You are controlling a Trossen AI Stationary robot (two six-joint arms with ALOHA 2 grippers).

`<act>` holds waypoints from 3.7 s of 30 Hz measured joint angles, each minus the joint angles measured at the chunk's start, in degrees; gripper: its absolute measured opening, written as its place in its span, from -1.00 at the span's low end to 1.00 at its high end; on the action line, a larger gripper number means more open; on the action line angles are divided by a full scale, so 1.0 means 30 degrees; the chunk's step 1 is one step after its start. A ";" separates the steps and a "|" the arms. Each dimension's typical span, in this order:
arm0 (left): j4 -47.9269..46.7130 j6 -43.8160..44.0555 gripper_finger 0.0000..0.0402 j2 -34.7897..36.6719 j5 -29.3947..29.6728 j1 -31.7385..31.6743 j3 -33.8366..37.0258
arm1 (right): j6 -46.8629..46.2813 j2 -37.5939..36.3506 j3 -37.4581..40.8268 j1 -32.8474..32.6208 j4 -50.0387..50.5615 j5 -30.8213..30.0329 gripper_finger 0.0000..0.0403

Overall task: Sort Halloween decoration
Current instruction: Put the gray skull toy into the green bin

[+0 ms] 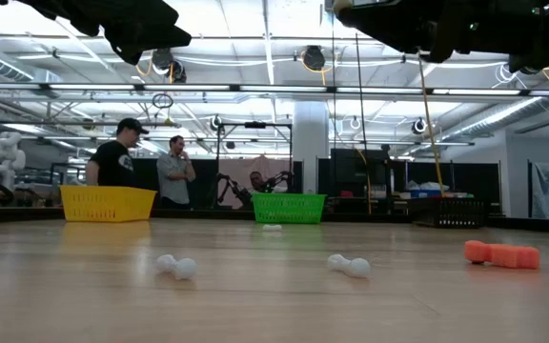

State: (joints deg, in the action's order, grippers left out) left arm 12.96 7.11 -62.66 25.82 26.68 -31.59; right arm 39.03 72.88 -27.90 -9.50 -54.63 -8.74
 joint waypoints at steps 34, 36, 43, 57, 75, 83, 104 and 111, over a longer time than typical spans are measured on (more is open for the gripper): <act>0.0010 0.0039 -0.03 0.0000 0.0000 -0.0003 0.0000 | -1.6307 0.0000 0.0002 0.0007 0.0397 0.0016 -0.73; 0.0010 0.0039 -0.03 0.0001 0.0000 -0.0002 0.0000 | -1.6300 0.0000 0.0007 0.0007 0.0450 0.0016 -0.73; 0.0010 0.0039 -0.03 0.0002 0.0000 0.0000 0.0000 | -1.5705 0.0000 0.0007 0.0007 0.0450 0.0014 -0.73; 0.0024 0.0027 -0.03 0.0001 0.0000 -0.0006 0.0000 | -1.5775 -0.0007 -0.3640 0.1474 0.7196 -0.0594 -0.73; 0.0022 0.0032 -0.03 0.0002 0.0000 -0.0003 0.0000 | -1.4952 0.0439 -1.1420 0.7498 1.9233 0.0203 -0.73; 0.0071 0.0032 -0.03 0.0002 0.0000 -0.0004 0.0007 | -1.4770 0.2700 -1.4471 1.0135 2.3447 0.2862 -0.73; -0.0017 0.0024 -0.03 0.0000 0.0000 -0.0007 0.0007 | -1.1117 1.2789 -2.4321 1.3484 3.2199 0.3513 -0.73; -0.0019 0.0032 -0.03 -0.0004 0.0000 -0.0001 0.0007 | -1.0759 1.5412 -2.6608 1.4042 3.3304 0.3488 -0.73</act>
State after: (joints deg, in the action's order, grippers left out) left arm 12.91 7.20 -62.67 25.82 26.67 -31.57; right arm 6.75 119.12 -107.73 32.63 45.29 1.73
